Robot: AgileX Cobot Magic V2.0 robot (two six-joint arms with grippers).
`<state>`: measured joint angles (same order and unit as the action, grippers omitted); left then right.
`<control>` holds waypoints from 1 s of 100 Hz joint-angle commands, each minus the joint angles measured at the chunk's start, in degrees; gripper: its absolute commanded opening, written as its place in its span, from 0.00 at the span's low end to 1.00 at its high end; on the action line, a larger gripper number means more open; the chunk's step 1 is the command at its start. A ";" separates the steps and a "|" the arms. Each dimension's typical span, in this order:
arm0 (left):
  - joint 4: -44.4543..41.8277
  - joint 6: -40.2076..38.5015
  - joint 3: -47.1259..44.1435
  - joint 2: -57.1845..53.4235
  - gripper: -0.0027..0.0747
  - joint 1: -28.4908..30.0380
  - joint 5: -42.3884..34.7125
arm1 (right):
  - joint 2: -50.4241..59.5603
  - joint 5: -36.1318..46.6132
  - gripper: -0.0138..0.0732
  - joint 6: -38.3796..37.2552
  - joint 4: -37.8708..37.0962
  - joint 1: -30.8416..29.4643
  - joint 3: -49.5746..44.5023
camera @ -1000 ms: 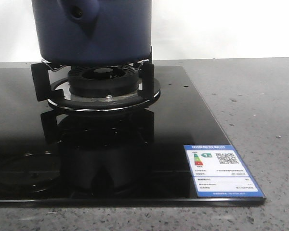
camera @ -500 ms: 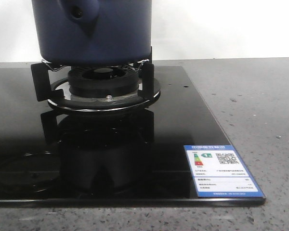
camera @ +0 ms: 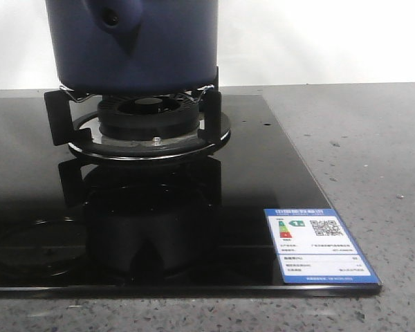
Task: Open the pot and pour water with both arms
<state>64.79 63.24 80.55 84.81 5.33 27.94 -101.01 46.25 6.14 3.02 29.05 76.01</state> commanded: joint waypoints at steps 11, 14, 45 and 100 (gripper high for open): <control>3.26 -0.11 2.33 -3.04 0.53 0.16 -2.24 | 2.68 6.70 0.09 0.16 -0.29 -0.29 1.37; 3.26 -0.11 2.33 -3.04 0.53 0.16 -2.24 | 2.68 6.70 0.09 0.16 -0.29 -0.29 1.37; 3.26 -0.11 2.33 -3.04 0.53 0.16 -2.24 | 2.68 7.47 0.09 0.16 -0.29 -0.29 1.37; 4.56 -0.11 2.33 -3.04 0.53 0.03 -1.39 | 5.60 -0.84 0.09 0.16 0.12 -0.29 1.81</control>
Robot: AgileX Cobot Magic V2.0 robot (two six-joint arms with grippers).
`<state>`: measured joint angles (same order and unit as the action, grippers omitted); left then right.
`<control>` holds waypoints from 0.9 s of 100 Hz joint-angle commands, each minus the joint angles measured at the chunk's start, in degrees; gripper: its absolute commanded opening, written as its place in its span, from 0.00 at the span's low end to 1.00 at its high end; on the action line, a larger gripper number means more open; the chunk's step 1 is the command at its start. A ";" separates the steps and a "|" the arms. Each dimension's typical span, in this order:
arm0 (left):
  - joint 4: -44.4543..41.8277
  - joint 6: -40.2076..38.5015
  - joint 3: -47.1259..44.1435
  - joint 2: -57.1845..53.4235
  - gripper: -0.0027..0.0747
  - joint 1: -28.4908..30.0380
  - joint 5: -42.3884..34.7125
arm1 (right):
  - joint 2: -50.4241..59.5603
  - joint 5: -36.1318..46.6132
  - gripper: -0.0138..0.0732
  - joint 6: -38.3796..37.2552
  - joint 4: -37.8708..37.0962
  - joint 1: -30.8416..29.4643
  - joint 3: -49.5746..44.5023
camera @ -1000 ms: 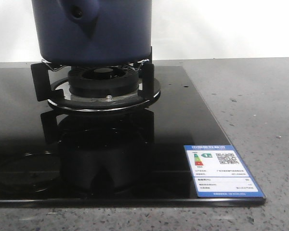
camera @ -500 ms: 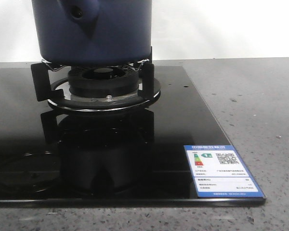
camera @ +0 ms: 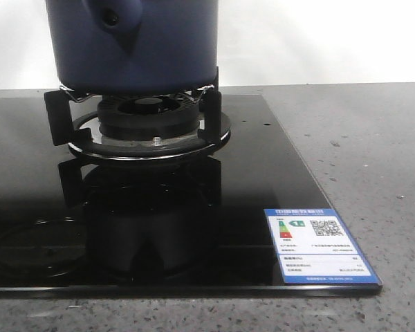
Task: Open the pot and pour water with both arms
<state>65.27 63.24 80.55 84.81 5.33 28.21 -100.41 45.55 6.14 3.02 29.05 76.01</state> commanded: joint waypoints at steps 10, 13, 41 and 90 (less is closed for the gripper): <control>4.33 -0.11 2.33 -3.04 0.53 0.03 -0.51 | 7.53 -8.43 0.09 0.16 0.57 -0.94 3.01; 4.56 -0.11 2.33 -3.04 0.53 0.03 -0.10 | 8.43 -11.37 0.09 0.16 0.97 -1.37 3.69; 10.89 2.65 2.33 -3.04 0.53 0.03 7.21 | 16.23 -50.72 0.09 0.16 5.79 -10.55 12.11; 16.04 8.38 2.33 -2.59 0.53 -11.53 13.14 | 16.49 -106.14 0.09 0.16 6.60 -33.28 16.07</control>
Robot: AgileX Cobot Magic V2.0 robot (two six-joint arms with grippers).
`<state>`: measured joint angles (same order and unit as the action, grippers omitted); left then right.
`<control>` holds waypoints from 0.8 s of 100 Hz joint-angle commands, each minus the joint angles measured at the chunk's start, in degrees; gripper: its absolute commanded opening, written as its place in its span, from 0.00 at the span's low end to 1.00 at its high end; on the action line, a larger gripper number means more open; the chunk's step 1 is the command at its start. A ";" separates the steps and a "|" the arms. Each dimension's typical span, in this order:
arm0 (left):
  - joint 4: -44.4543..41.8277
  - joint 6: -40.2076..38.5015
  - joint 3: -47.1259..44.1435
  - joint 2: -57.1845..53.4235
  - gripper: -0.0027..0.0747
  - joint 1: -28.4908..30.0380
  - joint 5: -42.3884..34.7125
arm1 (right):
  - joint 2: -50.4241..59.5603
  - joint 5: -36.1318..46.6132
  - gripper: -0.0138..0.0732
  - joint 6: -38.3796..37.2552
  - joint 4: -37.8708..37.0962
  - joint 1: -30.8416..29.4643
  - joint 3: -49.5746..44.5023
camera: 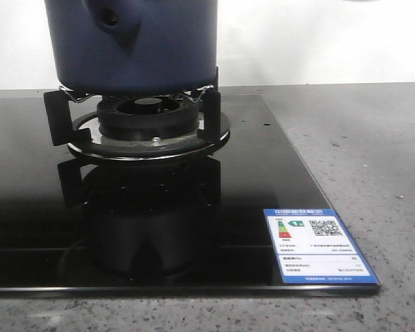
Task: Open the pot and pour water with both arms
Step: 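Lower the bowl onto the counter and open the right gripper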
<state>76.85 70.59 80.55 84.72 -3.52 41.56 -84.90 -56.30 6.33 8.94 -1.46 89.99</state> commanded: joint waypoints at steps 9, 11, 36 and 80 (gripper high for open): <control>4.20 1.76 2.33 -2.37 0.53 -5.33 -0.21 | -0.33 -8.87 0.09 -0.03 0.69 -5.25 1.97; 4.02 1.90 2.33 -2.37 0.53 -5.86 -0.21 | -0.75 -9.66 0.09 -0.03 0.69 -5.68 1.97; 1.26 2.93 2.33 -2.37 0.53 -8.89 -0.43 | -3.80 -11.54 0.09 -0.03 0.47 -6.84 -2.21; 1.01 2.93 2.33 -2.29 0.53 -9.00 -0.22 | -4.26 -4.54 0.09 -0.03 -2.25 -6.84 -8.81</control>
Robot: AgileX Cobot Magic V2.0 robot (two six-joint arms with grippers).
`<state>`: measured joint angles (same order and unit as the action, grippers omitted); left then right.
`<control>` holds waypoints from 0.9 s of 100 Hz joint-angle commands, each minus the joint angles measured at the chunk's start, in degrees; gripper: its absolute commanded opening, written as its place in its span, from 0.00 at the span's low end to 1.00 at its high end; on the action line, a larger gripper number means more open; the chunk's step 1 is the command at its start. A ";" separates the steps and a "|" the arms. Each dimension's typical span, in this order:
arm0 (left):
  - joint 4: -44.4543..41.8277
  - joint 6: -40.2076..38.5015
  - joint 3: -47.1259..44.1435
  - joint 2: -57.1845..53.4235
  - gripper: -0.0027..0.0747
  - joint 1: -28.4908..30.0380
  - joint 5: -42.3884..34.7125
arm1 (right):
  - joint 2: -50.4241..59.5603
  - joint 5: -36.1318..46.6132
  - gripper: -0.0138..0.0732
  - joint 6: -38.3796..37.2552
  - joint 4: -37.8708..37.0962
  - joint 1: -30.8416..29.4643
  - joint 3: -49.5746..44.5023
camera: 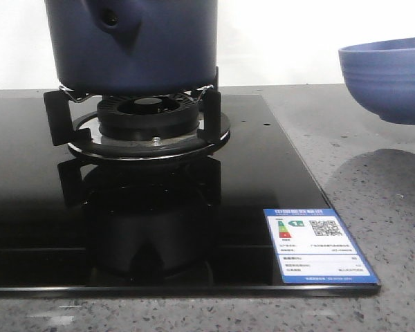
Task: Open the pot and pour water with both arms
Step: 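Lower the bowl onto the counter and open the right gripper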
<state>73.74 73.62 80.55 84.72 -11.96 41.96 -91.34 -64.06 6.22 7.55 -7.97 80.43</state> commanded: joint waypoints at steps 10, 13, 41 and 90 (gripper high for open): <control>4.11 -0.10 2.33 -2.29 0.53 -0.56 -0.62 | 2.19 4.23 0.09 0.08 -2.07 -0.32 -0.12; 4.11 -0.10 2.33 -2.29 0.53 -0.56 -0.62 | 2.19 4.58 0.09 0.08 -2.18 -0.32 -0.45; 4.11 -0.10 2.33 -2.29 0.53 -0.56 -0.58 | 2.19 7.20 0.09 0.08 -2.50 -0.32 -3.21; 2.85 -0.10 2.33 -1.50 0.53 -0.56 0.45 | 3.33 2.01 0.70 0.08 -2.64 -0.32 2.93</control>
<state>72.75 73.62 80.55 84.72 -11.96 42.33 -91.34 -61.61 6.22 5.21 -7.97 79.06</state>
